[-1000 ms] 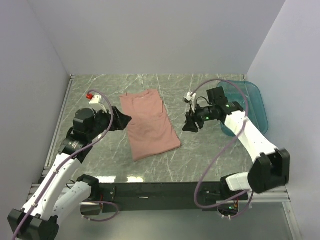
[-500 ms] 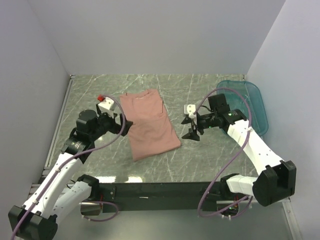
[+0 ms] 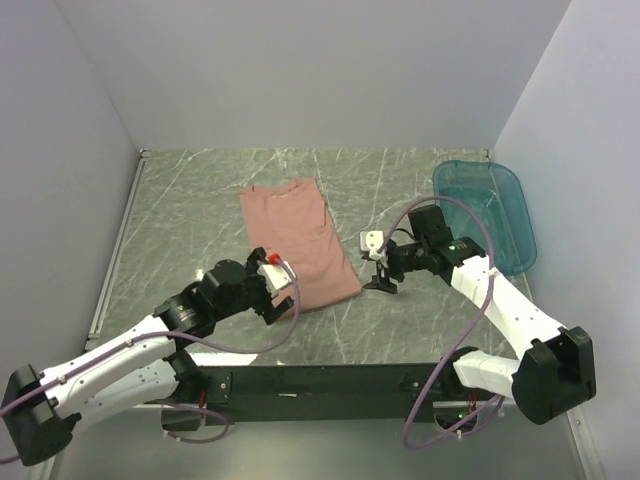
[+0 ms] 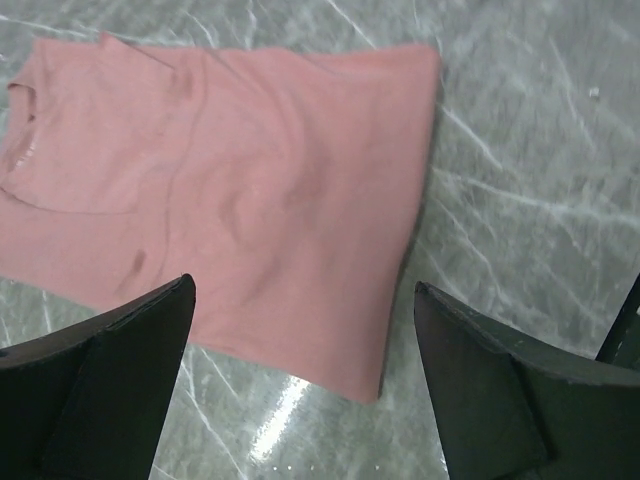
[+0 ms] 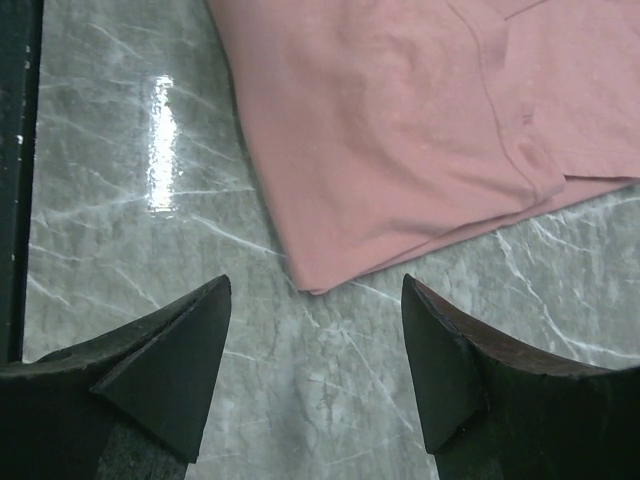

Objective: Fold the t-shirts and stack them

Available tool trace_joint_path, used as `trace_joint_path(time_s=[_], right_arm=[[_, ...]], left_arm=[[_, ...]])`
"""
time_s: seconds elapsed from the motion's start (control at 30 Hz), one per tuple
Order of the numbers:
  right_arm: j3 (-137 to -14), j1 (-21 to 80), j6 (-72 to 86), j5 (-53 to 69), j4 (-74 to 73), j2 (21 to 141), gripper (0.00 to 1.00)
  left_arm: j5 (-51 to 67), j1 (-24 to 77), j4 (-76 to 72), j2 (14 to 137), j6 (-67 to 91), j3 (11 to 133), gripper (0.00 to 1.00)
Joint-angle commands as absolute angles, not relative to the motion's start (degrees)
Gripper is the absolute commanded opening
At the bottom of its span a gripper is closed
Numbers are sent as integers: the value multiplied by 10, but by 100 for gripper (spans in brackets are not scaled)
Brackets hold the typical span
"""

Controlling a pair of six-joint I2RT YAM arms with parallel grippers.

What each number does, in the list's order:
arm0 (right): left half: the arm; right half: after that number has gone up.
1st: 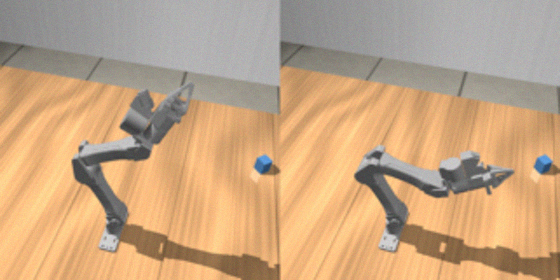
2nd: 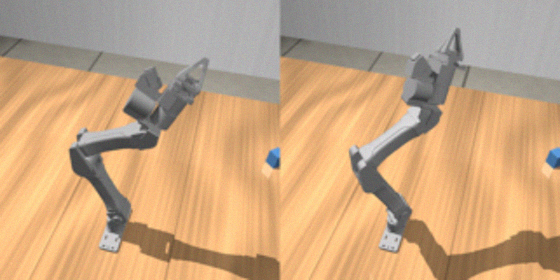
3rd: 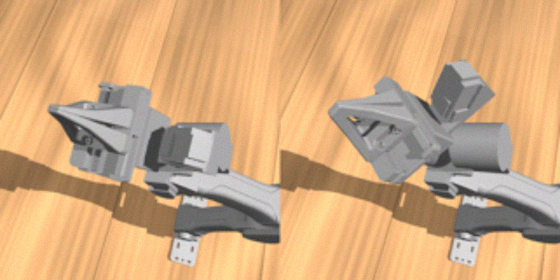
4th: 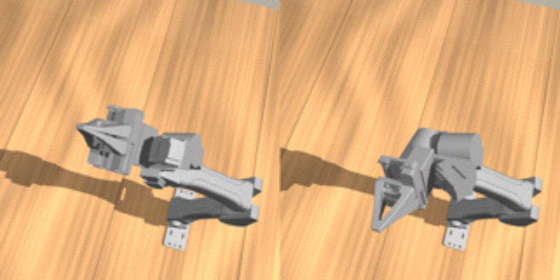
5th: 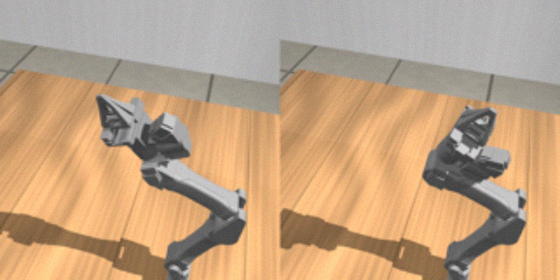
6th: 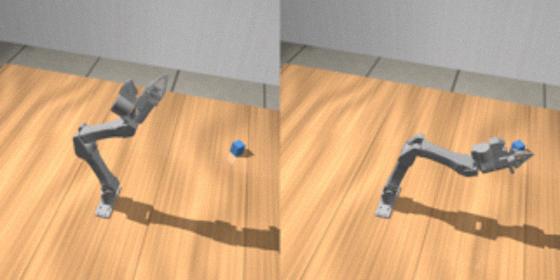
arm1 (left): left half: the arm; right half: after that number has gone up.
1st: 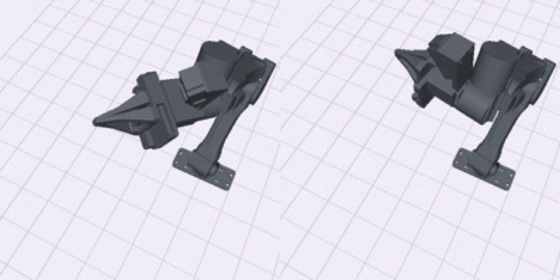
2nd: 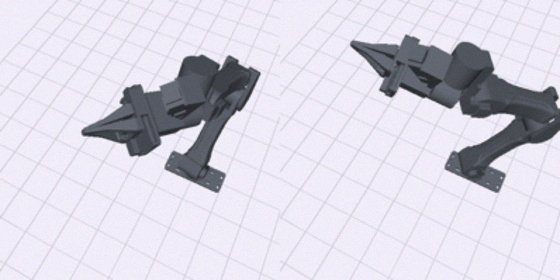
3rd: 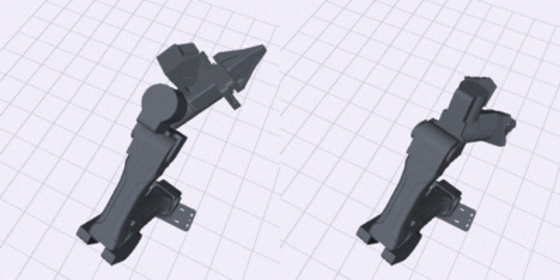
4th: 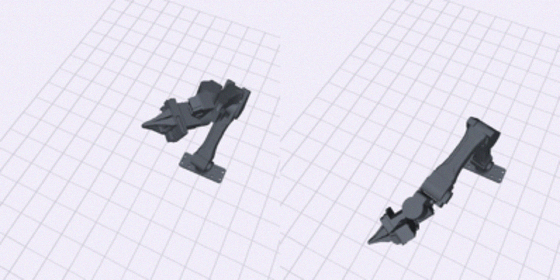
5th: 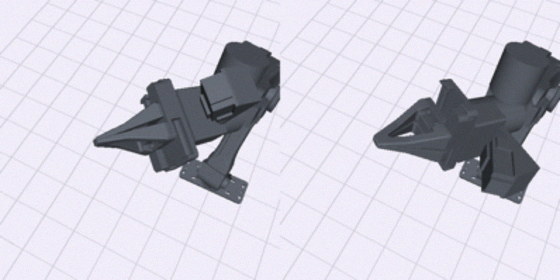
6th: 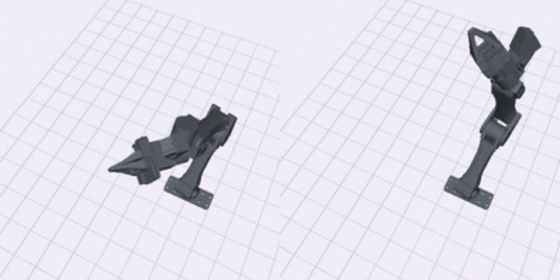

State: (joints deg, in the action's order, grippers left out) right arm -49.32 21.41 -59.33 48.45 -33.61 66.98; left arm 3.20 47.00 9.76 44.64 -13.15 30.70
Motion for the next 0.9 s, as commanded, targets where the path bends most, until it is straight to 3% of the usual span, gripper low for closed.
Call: trace_joint_path(time_s=[0.0,0.1,0.87], right_arm=[[-483,216,-596,475,-289,642,75],[-474,216,-599,472,-282,637,76],[-446,216,-604,467,-265,646,76]], left_arm=[[-20,506,81,466,-177,302,96],[-16,513,89,482,-183,308,99],[22,526,45,493,-181,281,99]])
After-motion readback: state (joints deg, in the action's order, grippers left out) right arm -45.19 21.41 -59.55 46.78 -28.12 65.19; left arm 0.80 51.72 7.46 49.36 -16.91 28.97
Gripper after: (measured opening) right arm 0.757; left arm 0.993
